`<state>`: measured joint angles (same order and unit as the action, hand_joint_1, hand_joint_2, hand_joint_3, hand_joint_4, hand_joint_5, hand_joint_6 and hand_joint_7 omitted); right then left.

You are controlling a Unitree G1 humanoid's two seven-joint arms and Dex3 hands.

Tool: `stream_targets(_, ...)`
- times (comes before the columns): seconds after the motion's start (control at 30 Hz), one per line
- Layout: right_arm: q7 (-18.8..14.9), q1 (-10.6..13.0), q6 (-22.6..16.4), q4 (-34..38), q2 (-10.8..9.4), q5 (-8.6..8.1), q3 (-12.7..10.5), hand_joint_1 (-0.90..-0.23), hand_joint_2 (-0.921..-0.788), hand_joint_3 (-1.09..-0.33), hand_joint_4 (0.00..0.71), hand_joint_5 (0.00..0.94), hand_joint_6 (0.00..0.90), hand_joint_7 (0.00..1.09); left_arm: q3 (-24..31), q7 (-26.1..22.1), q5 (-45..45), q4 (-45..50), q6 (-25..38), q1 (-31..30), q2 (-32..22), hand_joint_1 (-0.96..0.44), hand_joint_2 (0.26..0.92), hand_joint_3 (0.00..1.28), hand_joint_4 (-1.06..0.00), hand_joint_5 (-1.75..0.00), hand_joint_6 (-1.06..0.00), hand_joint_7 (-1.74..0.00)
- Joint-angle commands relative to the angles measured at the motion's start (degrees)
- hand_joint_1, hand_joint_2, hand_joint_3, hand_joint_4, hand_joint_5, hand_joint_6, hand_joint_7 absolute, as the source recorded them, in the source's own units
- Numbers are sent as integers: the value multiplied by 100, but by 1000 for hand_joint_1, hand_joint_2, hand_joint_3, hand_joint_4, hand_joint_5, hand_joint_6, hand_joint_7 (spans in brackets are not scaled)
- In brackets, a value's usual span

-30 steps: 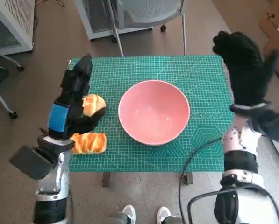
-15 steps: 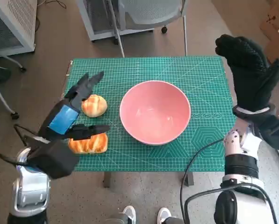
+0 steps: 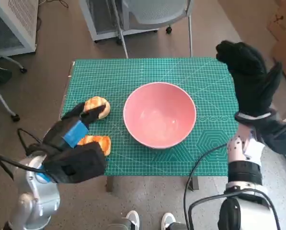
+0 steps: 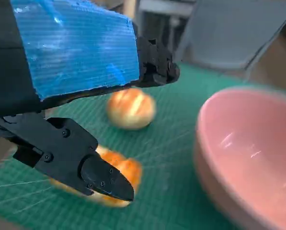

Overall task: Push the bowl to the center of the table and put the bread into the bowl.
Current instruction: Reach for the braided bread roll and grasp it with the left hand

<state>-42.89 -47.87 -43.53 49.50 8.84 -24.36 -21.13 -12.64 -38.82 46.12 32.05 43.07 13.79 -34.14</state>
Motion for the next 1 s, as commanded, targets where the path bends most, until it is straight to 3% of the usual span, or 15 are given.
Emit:
stream_targets(0.03, 28, 176, 83, -33, -23, -72, 25, -614, -921, -743, 252, 8, 361, 21, -178, -65, 331, -189, 179, 21, -15, -177, 684, 0, -49, -3, -297, -2)
stream_targets(0.53, 142, 242, 73, -102, -56, -73, 84, -614, -921, -750, 253, 5, 360, 16, -454, -177, 554, -877, 237, 103, -4, -149, 690, 2, -69, -4, -292, -1)
stream_targets(1.0, 139, 265, 119, -128, -85, -146, 110, -632, -921, -747, 254, 3, 356, 12, -654, 38, 399, -2588, -37, 571, 173, -173, 692, 2, -76, -1, -296, -2)
